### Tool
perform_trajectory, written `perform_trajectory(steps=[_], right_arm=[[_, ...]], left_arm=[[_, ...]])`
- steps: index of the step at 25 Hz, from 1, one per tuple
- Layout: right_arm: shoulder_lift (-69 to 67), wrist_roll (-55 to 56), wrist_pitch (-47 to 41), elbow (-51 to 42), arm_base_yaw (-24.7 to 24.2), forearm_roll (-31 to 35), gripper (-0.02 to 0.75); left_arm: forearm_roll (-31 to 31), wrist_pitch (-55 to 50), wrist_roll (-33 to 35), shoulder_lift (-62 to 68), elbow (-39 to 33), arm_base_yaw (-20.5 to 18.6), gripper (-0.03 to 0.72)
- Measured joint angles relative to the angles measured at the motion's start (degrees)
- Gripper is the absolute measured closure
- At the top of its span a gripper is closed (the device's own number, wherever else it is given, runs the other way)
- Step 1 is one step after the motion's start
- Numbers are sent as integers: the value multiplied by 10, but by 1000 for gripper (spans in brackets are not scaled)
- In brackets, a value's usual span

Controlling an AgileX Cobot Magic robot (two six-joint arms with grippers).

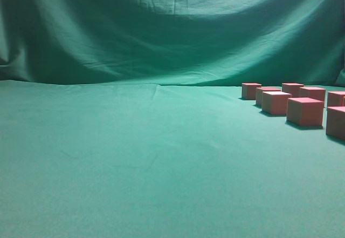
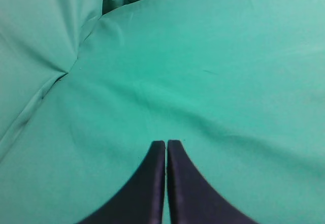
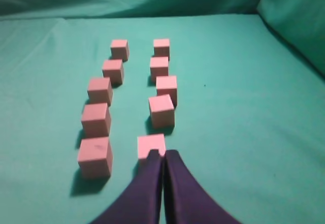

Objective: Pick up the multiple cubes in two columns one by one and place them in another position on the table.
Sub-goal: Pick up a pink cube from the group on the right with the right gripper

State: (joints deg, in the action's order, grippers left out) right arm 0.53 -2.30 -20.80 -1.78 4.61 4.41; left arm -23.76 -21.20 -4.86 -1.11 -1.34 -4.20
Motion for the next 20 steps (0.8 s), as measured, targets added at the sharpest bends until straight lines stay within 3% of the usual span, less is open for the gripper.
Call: perform_trajectory(steps=[9, 15, 20], right_arm=[[0, 7, 277, 1, 0, 27, 738], [-28, -12, 179, 108, 0, 27, 738], [-166, -24, 55, 212, 0, 27, 738]], left_arm=[[0, 0, 0, 0, 0, 0, 688], [0, 0, 0, 0, 0, 0, 688], [0, 0, 0, 0, 0, 0, 688]])
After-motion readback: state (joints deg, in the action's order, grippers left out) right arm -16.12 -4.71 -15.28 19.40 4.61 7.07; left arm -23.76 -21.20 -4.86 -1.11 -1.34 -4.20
